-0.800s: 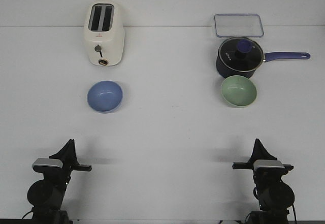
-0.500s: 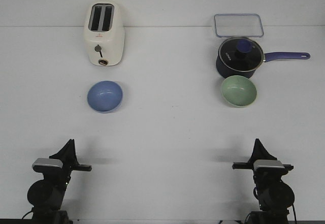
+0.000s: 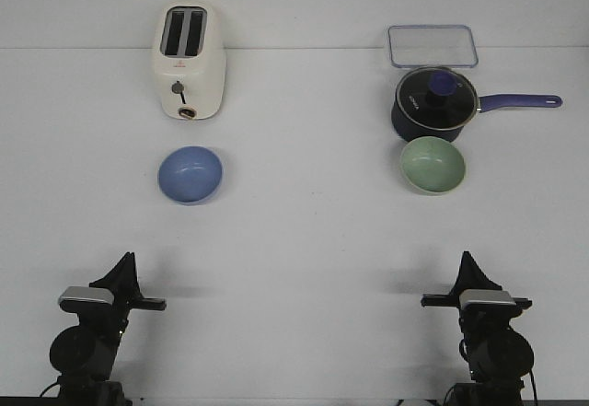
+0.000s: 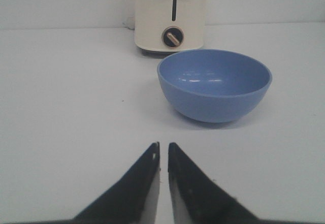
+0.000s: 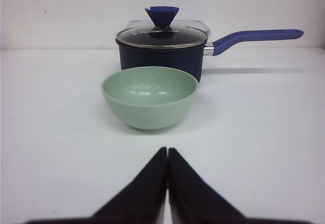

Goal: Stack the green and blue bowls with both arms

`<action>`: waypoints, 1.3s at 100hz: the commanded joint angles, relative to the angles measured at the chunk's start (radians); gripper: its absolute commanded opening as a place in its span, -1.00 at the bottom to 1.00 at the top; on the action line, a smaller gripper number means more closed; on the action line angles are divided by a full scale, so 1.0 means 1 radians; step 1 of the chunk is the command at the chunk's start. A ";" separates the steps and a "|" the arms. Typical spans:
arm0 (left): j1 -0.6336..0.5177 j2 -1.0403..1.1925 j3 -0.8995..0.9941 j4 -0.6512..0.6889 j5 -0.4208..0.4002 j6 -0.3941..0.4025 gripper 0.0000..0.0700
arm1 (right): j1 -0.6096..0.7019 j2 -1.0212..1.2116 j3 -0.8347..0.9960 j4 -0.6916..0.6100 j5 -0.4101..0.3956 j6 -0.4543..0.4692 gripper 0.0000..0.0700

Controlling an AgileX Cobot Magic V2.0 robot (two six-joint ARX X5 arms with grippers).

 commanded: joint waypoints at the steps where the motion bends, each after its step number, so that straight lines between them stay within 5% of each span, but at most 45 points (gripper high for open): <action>1: 0.000 -0.002 -0.020 0.013 0.002 0.002 -0.96 | 0.000 0.001 -0.002 0.017 -0.004 -0.003 -0.99; 11: 0.000 -0.002 -0.020 0.013 0.002 0.002 -0.96 | 0.001 0.001 -0.002 0.007 -0.005 0.005 -0.99; 25: 0.000 -0.002 -0.020 0.013 0.002 0.002 -0.96 | 0.001 0.001 -0.002 -0.023 -0.047 0.192 -0.99; 55: 0.000 -0.002 -0.020 0.013 0.002 0.002 -0.96 | 0.000 0.003 0.085 -0.053 -0.053 0.405 -0.99; 80: 0.000 -0.002 -0.020 0.013 0.002 0.002 -0.96 | 0.001 0.305 0.521 -0.263 0.002 0.256 -0.98; 84: 0.000 -0.002 -0.020 0.013 0.002 0.002 -0.96 | 0.001 0.376 0.592 -0.295 0.001 0.229 -0.85; 94: 0.000 -0.002 -0.020 0.013 0.002 0.002 -0.96 | 0.005 0.549 0.735 -0.362 0.005 0.185 0.05; 99: 0.000 -0.002 -0.020 0.013 0.002 0.002 -0.96 | 0.007 0.629 0.789 -0.379 0.021 0.175 0.32; 130: 0.000 -0.002 -0.020 0.013 0.002 0.002 -0.96 | -0.050 1.198 1.097 -0.560 0.019 0.164 0.35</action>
